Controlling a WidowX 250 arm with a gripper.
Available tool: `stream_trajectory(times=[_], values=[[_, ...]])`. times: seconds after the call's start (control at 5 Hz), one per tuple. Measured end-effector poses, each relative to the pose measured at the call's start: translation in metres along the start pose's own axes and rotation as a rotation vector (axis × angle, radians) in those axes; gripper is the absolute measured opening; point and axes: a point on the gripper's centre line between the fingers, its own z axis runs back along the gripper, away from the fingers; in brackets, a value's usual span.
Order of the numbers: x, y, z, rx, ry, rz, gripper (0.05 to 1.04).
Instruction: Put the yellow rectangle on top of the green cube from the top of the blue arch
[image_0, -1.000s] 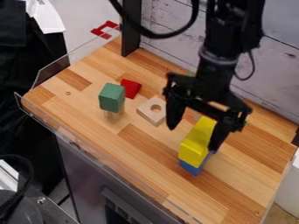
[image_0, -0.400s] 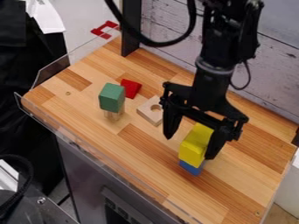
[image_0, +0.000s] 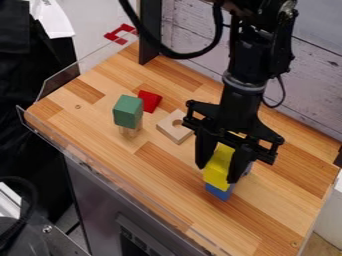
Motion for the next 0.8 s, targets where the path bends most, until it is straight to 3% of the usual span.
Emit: stream_trajectory(times=[0.2,0.4,0.6,0.8], values=[[-0.004,0.01,0.011,-0.001,0.006,0.086,0.51],[-0.008,0.044,0.063,-0.038,-0.136,0.322,0.51],[-0.006,0.084,0.095,-0.094,-0.204,0.567,0.51],[0.007,0.107,0.092,-0.122,-0.173,0.821,0.509]])
